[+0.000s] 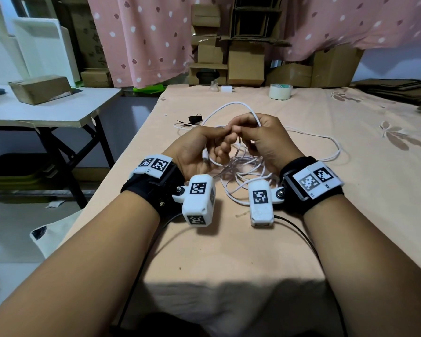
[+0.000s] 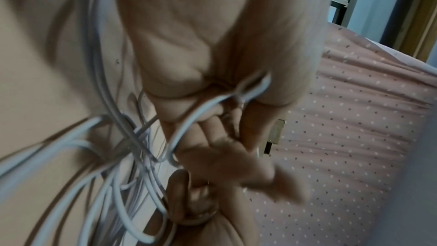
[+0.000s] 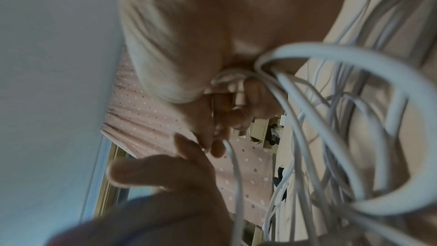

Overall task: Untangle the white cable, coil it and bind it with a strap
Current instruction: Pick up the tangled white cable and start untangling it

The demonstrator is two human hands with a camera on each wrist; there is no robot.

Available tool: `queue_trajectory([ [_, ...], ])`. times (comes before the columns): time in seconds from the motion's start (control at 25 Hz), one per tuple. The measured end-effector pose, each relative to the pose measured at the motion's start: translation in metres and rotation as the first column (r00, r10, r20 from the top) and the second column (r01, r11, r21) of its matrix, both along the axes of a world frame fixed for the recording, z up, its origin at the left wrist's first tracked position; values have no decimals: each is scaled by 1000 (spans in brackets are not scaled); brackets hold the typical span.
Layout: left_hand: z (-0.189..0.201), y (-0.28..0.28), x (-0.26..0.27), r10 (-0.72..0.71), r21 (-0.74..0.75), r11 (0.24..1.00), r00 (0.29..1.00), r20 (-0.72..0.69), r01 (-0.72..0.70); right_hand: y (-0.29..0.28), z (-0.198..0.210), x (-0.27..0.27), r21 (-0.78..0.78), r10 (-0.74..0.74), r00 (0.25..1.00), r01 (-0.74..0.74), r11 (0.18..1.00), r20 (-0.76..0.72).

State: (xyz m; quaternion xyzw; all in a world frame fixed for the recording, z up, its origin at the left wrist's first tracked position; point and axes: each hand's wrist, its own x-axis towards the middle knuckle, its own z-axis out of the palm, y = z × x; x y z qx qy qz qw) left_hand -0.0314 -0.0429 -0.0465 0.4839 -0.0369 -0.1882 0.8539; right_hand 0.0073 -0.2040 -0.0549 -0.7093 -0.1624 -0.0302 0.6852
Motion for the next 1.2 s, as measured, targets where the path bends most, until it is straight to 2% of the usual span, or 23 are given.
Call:
queue_trajectory([
  [0.16,4,5,3,63,-55,997,997,33,-61,-7,1,7,84,-112,990,119,989,-81],
  [0.28,3,7,6,131,-184,976,990,61,-118,-9,3,6,223,-70,993,90,971,-95],
  [0.4,2,8,11,260,-317,921,963,73,-225,-8,6,5,329,-17,998,38,943,-67],
  [0.48,1,11,16,369,-378,869,927,67,-319,-8,5,5,273,-22,997,42,961,-76],
  [0.64,1,23,26,515,-512,740,857,15,-436,-8,-5,6,-30,-22,978,16,999,-206],
  [0.8,0,31,30,593,-534,682,805,4,-500,-9,-9,7,-109,22,961,-55,993,-277],
  [0.88,-2,31,31,588,-524,692,809,9,-496,-9,-6,0,-209,85,964,-140,968,-253],
  [1.0,-5,22,30,539,-426,775,840,59,-467,-6,-4,-5,-229,126,968,-176,957,-219],
  [1.08,-7,13,28,469,-343,846,877,109,-410,-4,-3,-2,-234,77,981,-118,965,-177],
  [1.2,-9,-3,23,359,-187,926,920,157,-329,-4,-5,5,-318,-25,1000,21,948,-8],
])
